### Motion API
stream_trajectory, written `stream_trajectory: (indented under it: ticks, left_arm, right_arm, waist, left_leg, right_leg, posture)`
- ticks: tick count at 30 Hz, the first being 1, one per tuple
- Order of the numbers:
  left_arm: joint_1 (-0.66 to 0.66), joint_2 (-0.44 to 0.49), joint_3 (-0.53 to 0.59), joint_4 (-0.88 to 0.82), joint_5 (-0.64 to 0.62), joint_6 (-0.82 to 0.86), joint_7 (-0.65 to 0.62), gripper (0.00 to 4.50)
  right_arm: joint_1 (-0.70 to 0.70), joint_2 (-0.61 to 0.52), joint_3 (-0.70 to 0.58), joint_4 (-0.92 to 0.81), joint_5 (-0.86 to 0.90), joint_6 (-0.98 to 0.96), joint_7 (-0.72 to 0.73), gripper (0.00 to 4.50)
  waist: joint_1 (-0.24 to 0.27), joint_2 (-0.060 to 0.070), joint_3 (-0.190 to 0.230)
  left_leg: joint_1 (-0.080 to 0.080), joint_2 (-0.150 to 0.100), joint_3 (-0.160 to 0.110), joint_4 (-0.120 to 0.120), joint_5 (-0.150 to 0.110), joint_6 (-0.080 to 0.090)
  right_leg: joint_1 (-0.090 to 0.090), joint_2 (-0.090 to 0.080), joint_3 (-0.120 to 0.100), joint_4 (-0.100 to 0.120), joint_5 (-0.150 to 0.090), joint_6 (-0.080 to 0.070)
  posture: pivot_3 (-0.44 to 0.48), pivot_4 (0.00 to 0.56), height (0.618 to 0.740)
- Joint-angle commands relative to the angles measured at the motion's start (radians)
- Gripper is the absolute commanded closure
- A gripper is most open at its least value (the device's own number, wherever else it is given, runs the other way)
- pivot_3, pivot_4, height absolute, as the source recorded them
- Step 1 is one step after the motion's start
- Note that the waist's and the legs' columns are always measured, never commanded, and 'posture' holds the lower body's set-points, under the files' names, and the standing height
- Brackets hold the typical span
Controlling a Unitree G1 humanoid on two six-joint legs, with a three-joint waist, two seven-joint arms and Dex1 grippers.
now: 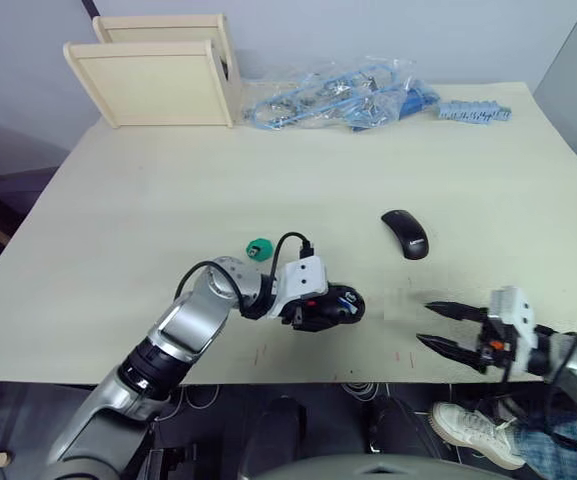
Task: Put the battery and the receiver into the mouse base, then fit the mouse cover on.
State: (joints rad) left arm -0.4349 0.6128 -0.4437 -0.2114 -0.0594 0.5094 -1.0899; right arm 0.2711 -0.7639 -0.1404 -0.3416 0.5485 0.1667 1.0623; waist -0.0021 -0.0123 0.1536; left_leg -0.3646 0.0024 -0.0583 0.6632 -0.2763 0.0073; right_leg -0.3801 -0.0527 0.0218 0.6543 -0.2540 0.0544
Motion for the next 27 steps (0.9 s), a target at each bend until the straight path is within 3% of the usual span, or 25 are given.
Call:
stream_trajectory:
  ticks: [1, 9, 10, 12, 15, 23, 27]
  left_arm:
    - [-0.005, -0.017, -0.039, 0.016, 0.017, -0.009, -0.002, 1.56]
    - [0.002, -0.017, 0.0, -0.011, -0.029, 0.022, -0.02, 1.56]
    - [0.008, -0.02, 0.021, -0.019, -0.039, 0.016, -0.011, 0.53]
    - [0.018, -0.013, 0.059, -0.038, -0.06, 0.012, -0.004, 0.04]
    - [0.053, 0.008, 0.11, -0.076, -0.116, 0.023, -0.015, 0.04]
    - [0.305, 0.142, 0.4, -0.246, -0.333, 0.045, -0.046, 0.04]
    - [0.409, 0.137, 0.541, -0.297, -0.418, 0.059, 0.009, 0.04]
  right_arm:
    - [0.007, -0.008, -0.06, -0.004, 0.031, -0.028, 0.041, 0.04]
    - [0.007, -0.004, -0.109, 0.004, 0.033, -0.019, 0.059, 0.04]
    - [0.006, -0.005, -0.113, 0.003, 0.037, -0.017, 0.062, 0.0]
    - [0.003, -0.005, -0.125, 0.004, 0.05, -0.021, 0.072, 0.0]
    - [0.004, -0.01, -0.14, 0.011, 0.059, -0.026, 0.09, 0.0]
    - [-0.017, 0.014, -0.176, 0.039, 0.091, -0.063, 0.139, 0.0]
    - [-0.021, 0.04, -0.183, 0.07, 0.071, -0.123, 0.159, 0.0]
  waist:
    - [0.0, 0.0, 0.0]
    - [0.005, 0.0, 0.0]
    - [0.005, 0.0, 0.001]
    - [0.003, 0.0, 0.005]
    - [0.0, 0.0, 0.011]
    - [-0.01, 0.001, 0.018]
    - [-0.006, 0.001, 0.02]
  left_leg:
    - [0.0, 0.0, 0.0, 0.0, 0.0, 0.0]
    - [-0.001, 0.0, 0.0, 0.0, 0.0, 0.0]
    - [-0.001, 0.0, 0.0, 0.0, 0.0, 0.0]
    - [-0.001, 0.0, 0.0, 0.0, 0.0, 0.0]
    - [-0.002, 0.001, -0.001, 0.0, 0.0, 0.0]
    - [-0.001, 0.004, -0.004, 0.0, 0.0, 0.0]
    - [-0.001, 0.004, -0.004, 0.0, 0.0, 0.0]
  right_leg:
    - [0.0, 0.0, 0.0, 0.0, 0.0, 0.0]
    - [0.0, 0.0, 0.0, -0.001, 0.0, 0.0]
    - [0.0, 0.0, 0.0, -0.001, 0.0, 0.0]
    - [0.0, 0.0, 0.0, -0.001, 0.0, 0.0]
    - [0.0, 0.0, -0.001, -0.001, 0.0, 0.0]
    - [-0.002, -0.001, 0.001, -0.001, 0.0, 0.0]
    - [-0.002, -0.002, 0.001, -0.001, 0.0, 0.0]
  posture:
    - [0.0, 0.15, 0.74]
    - [0.0, 0.15, 0.74]
    - [0.0, 0.15, 0.74]
    - [0.0, 0.15, 0.74]
    - [0.0, 0.15, 0.74]
    - [0.0, 0.15, 0.74]
    - [0.0, 0.15, 0.74]
